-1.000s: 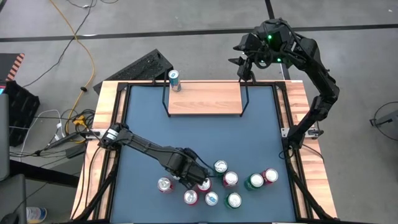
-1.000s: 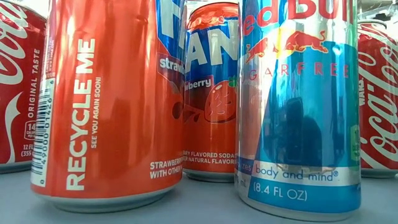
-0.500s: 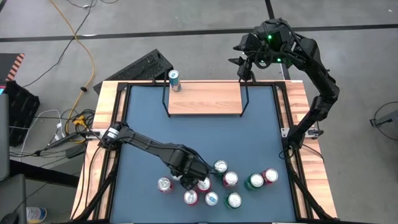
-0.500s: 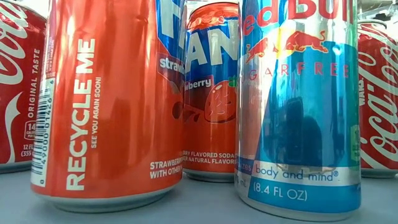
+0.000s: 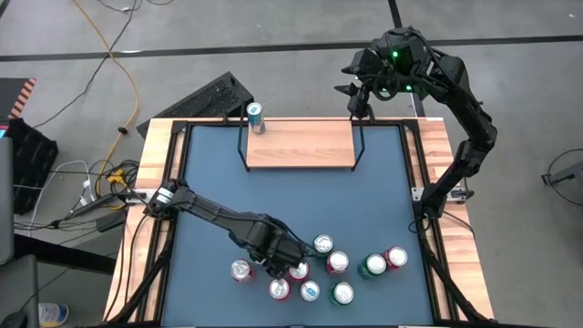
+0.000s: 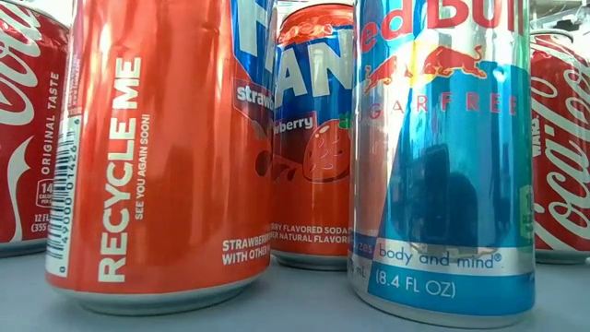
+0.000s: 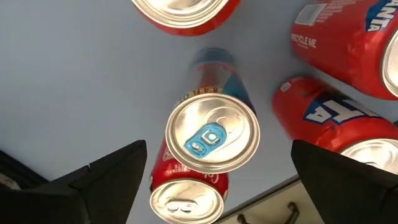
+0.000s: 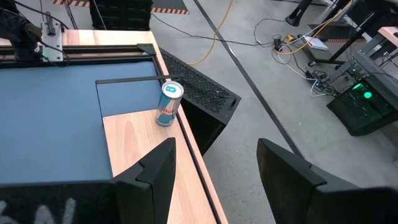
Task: Place canned beverage on shelf
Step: Put the left blue soda can on the shelf aligned with the other blue soda can
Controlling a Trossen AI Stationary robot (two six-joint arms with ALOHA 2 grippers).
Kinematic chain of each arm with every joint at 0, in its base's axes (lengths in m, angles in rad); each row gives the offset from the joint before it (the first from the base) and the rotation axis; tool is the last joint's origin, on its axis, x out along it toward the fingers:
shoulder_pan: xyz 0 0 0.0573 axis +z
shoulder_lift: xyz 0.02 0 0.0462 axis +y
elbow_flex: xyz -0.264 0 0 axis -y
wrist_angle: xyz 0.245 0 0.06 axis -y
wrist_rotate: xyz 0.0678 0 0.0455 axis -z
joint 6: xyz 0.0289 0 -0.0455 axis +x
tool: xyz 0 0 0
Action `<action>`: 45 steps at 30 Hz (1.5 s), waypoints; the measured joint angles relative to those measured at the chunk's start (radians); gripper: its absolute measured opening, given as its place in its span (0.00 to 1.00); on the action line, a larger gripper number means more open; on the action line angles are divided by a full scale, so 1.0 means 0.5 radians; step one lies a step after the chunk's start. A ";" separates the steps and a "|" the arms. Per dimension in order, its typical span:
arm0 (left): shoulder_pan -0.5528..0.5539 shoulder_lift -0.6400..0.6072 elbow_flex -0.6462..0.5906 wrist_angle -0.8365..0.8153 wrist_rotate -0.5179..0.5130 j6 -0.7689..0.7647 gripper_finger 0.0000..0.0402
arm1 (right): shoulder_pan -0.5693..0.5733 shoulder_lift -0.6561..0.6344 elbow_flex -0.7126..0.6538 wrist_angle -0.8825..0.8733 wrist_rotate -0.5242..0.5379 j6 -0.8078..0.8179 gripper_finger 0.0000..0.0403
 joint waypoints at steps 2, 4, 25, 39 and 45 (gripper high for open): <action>-0.001 0.000 0.000 0.011 -0.010 -0.008 0.96 | 0.000 0.000 0.000 0.000 0.000 0.001 0.54; -0.001 0.000 0.000 0.030 -0.057 0.003 0.96 | -0.001 0.000 0.000 0.000 0.000 0.001 0.54; -0.003 0.018 -0.127 0.186 -0.052 -0.278 0.93 | -0.001 0.000 0.000 -0.001 -0.053 0.006 0.54; 0.001 0.018 -0.155 0.179 0.008 -0.258 0.73 | 0.000 0.000 0.000 0.000 -0.060 0.007 0.54; 0.001 0.015 -0.226 0.200 0.097 -0.153 0.58 | 0.000 0.000 0.000 -0.001 -0.060 0.007 0.54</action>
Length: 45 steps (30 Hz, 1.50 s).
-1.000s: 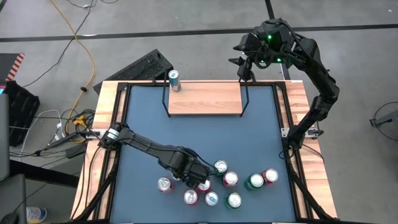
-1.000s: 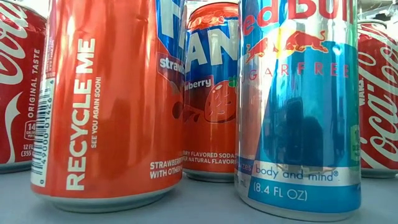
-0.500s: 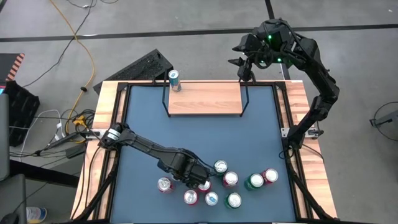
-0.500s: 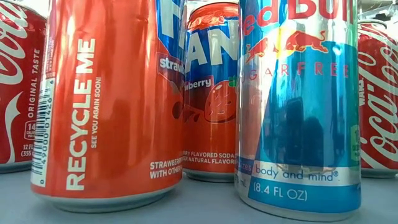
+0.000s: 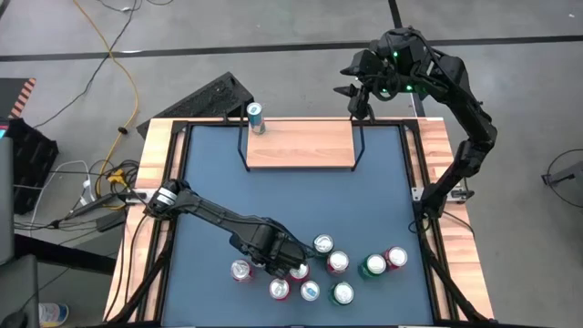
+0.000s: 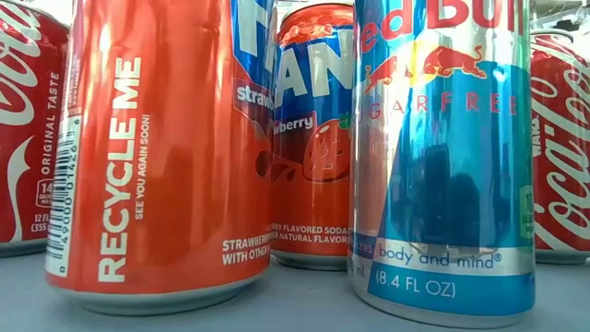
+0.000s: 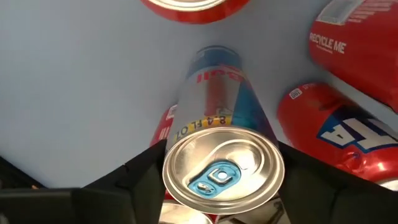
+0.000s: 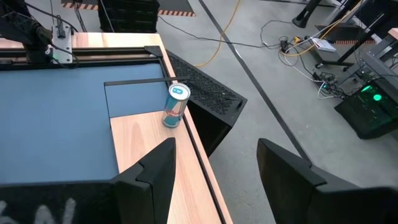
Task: Place canned beverage on shelf
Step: Put the left blue soda can on the shelf aligned with the other blue soda can
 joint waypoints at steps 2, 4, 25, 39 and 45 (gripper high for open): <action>0.002 0.000 0.000 0.005 -0.004 0.051 0.56 | 0.000 0.000 0.000 -0.001 0.000 0.001 0.54; 0.001 -0.002 -0.001 0.007 -0.015 0.098 0.56 | 0.000 0.000 0.000 -0.001 0.001 0.001 0.54; 0.035 -0.096 0.121 -0.407 -0.313 1.751 0.56 | 0.000 0.000 0.000 -0.061 0.014 0.001 0.54; 0.174 -0.261 0.122 -0.415 -0.570 3.060 0.56 | 0.000 0.000 0.000 -0.110 0.016 0.020 0.54; 0.332 -0.380 0.122 -0.417 -0.665 3.305 0.56 | 0.000 0.016 0.001 -0.111 0.016 0.068 0.54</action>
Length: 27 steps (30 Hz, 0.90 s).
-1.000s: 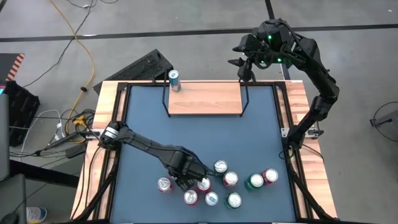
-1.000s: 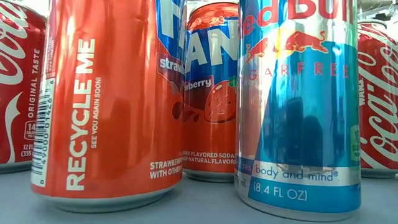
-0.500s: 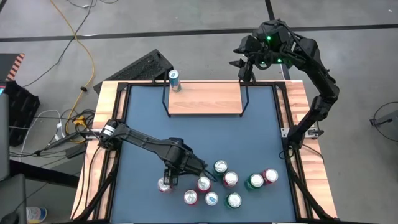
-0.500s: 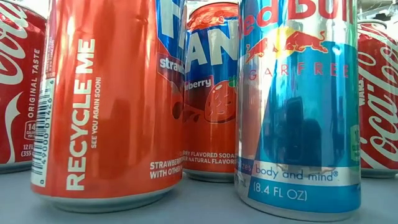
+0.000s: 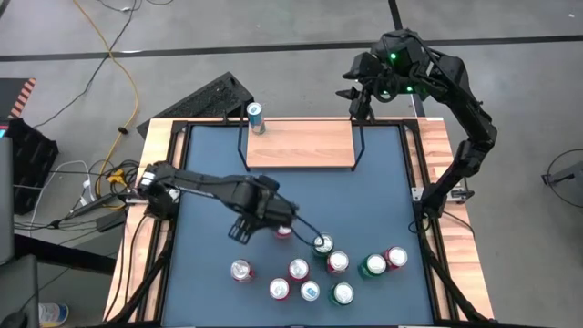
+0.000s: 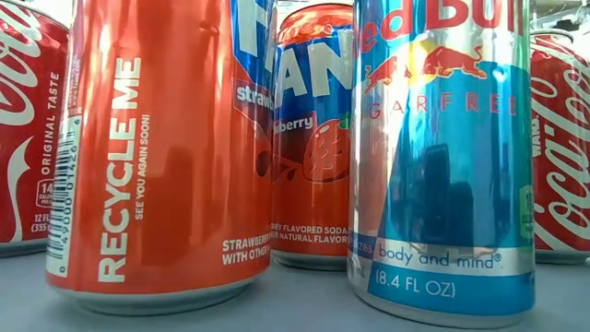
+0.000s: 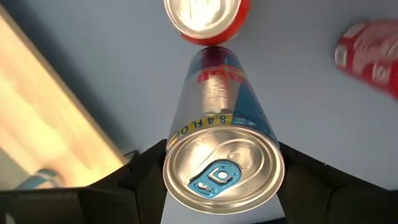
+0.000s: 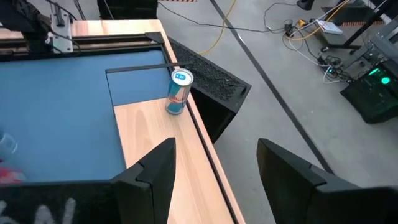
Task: Place canned beverage on shelf
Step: Put the left blue soda can on the shelf aligned with the other blue soda can
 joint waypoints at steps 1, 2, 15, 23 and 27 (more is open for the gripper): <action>0.031 -0.023 0.000 -0.004 0.003 0.053 0.56 | 0.000 0.008 0.000 -0.002 -0.001 0.005 0.54; 0.065 -0.049 0.000 -0.003 0.001 0.108 0.56 | -0.006 0.016 -0.001 -0.012 0.001 0.005 0.54; 0.723 -0.152 -0.012 0.094 -0.040 0.877 0.56 | -0.108 0.261 -0.002 -0.021 0.002 -0.113 0.54; 1.144 -0.160 -0.014 0.155 -0.140 0.983 0.56 | -0.340 0.349 -0.002 0.140 -0.005 -0.159 0.54; 1.229 -0.149 -0.014 0.221 -0.119 1.097 0.56 | -0.421 0.341 0.000 0.275 -0.003 -0.091 0.54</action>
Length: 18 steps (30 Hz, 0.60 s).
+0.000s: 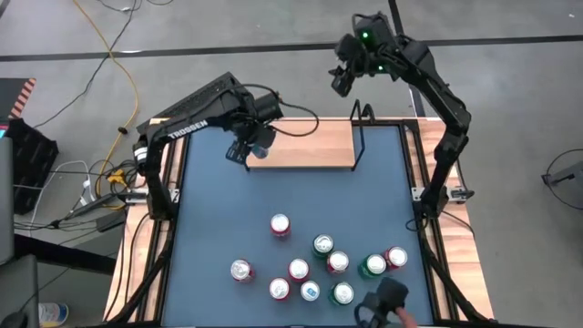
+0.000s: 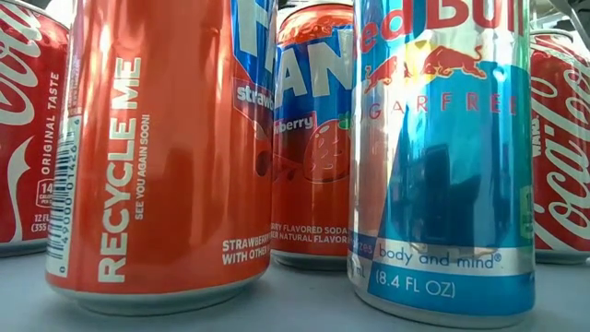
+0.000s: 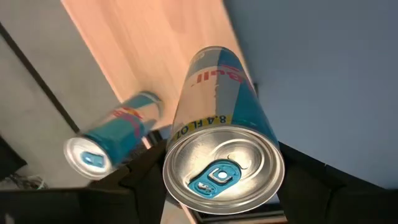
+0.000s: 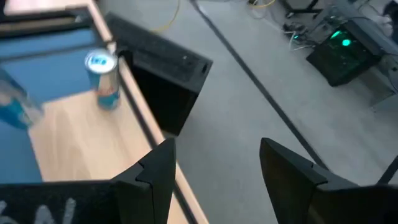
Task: Place canned beverage on shelf
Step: Put the left blue soda can on the shelf aligned with the other blue soda can
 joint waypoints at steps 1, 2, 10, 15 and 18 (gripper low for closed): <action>0.016 0.004 0.000 0.055 0.018 0.062 0.56 | -0.019 -0.001 0.000 0.024 -0.002 0.024 0.54; 0.028 0.007 0.000 0.099 0.030 0.151 0.56 | -0.034 -0.001 0.000 0.041 -0.008 0.036 0.54; 0.034 0.033 0.000 0.138 0.040 0.647 0.56 | -0.103 -0.001 0.000 0.034 -0.014 0.089 0.54; 0.032 0.078 -0.001 0.139 0.016 1.010 0.56 | -0.101 -0.001 0.000 0.046 -0.018 0.089 0.54; 0.032 0.108 -0.002 0.147 -0.059 1.144 0.56 | -0.103 -0.001 0.000 0.046 -0.018 0.089 0.54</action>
